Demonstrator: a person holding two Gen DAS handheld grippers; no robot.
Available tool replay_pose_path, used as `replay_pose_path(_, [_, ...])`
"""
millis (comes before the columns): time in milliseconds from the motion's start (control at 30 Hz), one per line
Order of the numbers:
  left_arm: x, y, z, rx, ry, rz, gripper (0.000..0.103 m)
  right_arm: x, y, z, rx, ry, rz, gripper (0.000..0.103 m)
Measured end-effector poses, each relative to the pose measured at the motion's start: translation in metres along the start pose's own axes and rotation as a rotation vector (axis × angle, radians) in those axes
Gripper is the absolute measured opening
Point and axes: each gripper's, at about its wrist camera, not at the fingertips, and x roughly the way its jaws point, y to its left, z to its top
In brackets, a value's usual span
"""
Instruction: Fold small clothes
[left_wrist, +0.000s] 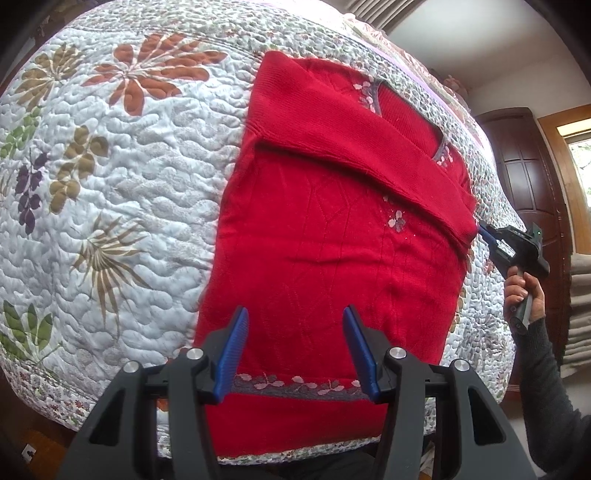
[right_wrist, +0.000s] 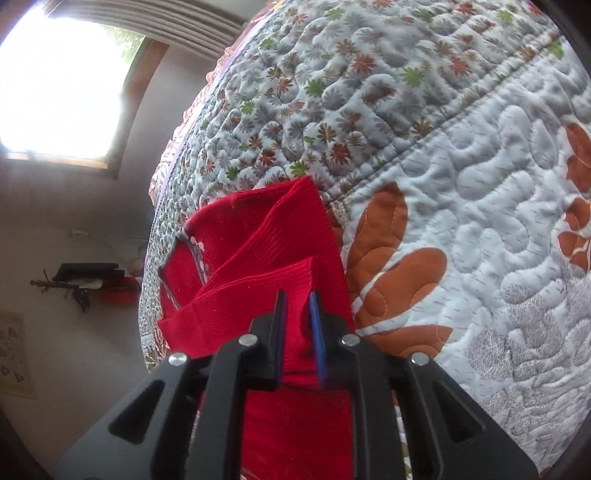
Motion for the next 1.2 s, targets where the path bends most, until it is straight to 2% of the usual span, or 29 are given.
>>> replay_pose_path(67, [0.001,0.000,0.001,-0.002,0.001,-0.003,0.053,0.006,0.003,0.002,-0.014,0.018,-0.021,0.018])
replay_pose_path(133, [0.002,-0.001,0.001,0.002,0.001,-0.003,0.053,0.014,0.007,0.003,-0.031,0.039,-0.038,0.019])
replay_pose_path(200, [0.002,-0.002,0.001,0.004,0.002,-0.004,0.053,0.019,0.009,0.003,-0.044,0.049,-0.061,0.005])
replay_pose_path(333, [0.001,0.001,-0.001,-0.005,-0.002,-0.002,0.053,0.017,0.008,0.001,-0.055,0.023,-0.123,0.003])
replay_pose_path(500, [-0.001,0.005,-0.001,-0.013,-0.008,-0.003,0.053,0.016,0.012,-0.001,-0.077,0.038,-0.092,0.006])
replay_pose_path(667, [-0.002,0.006,0.002,-0.012,-0.013,-0.013,0.053,-0.004,0.027,-0.010,-0.103,-0.004,-0.102,0.008])
replay_pose_path(767, [0.002,0.005,0.004,-0.005,-0.006,-0.015,0.055,0.001,0.038,-0.022,-0.143,0.021,-0.097,0.008])
replay_pose_path(900, [0.015,0.006,0.007,0.005,0.020,-0.019,0.058,0.027,0.027,-0.028,-0.126,0.077,-0.118,0.008])
replay_pose_path(967, [0.019,0.007,0.010,0.003,0.027,-0.021,0.059,0.034,0.015,-0.027,-0.102,0.081,-0.148,0.000])
replay_pose_path(1033, [0.021,0.013,0.011,-0.013,0.033,-0.024,0.061,0.028,0.004,-0.027,-0.063,0.064,-0.148,0.000])
replay_pose_path(1100, [0.020,0.023,0.008,-0.038,0.035,-0.024,0.063,0.014,0.004,-0.032,-0.056,0.046,-0.136,0.007])
replay_pose_path(1167, [0.019,0.036,0.001,-0.072,0.056,-0.035,0.071,-0.003,0.007,-0.045,-0.072,0.037,-0.132,0.018])
replay_pose_path(1200, [0.020,0.042,-0.003,-0.086,0.066,-0.034,0.071,-0.015,0.007,-0.058,-0.077,0.037,-0.127,0.019])
